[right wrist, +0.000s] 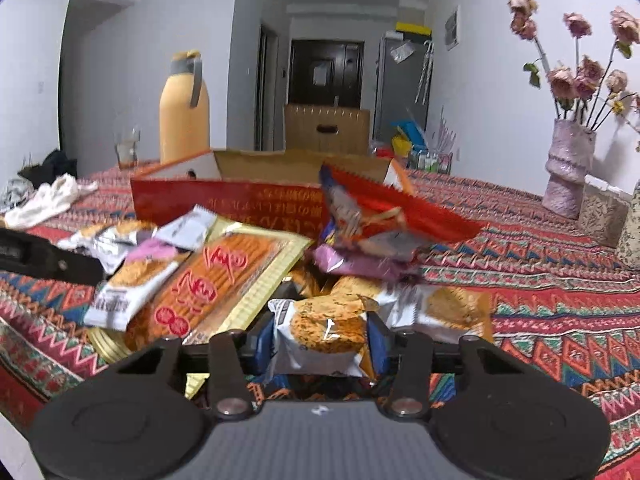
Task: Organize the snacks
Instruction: 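Grasp the white pumpkin-seed cookie packet with the left tool while the right grasps another cookie packet, then carry both cookie packets up and over the open box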
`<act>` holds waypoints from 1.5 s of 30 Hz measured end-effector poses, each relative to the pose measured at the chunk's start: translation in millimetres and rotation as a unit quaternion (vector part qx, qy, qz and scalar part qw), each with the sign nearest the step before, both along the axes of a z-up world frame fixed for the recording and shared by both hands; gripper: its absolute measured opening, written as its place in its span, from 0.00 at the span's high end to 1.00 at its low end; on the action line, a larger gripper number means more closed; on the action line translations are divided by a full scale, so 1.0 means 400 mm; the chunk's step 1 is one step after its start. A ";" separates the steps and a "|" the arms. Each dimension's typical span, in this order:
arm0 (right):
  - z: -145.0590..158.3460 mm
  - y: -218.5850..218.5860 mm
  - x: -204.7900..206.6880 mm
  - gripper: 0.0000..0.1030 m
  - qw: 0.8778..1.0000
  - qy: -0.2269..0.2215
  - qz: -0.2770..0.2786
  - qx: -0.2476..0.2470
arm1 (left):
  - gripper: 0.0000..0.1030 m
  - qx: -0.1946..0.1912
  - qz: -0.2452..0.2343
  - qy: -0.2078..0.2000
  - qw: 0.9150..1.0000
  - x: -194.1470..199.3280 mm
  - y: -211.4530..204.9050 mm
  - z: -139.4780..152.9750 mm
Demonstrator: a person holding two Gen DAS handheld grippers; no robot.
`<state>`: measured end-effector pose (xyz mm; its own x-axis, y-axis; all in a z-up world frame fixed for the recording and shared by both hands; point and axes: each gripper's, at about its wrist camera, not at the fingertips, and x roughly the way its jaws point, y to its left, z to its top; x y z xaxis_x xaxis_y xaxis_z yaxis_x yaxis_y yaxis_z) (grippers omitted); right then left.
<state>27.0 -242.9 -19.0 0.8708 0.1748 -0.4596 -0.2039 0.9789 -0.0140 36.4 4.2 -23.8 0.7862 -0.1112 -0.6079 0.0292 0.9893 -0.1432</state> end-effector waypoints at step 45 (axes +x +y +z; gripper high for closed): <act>-0.006 -0.051 -0.038 0.56 0.999 -0.005 -0.011 0.041 | 0.51 -0.031 -0.044 0.019 0.998 0.036 -0.103 -0.006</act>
<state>11.9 -263.2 -21.4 0.8795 0.1930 -0.4350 -0.1835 0.9809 0.0641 50.9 -36.9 -26.3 0.7482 -0.2172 -0.6269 0.1086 0.9722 -0.2073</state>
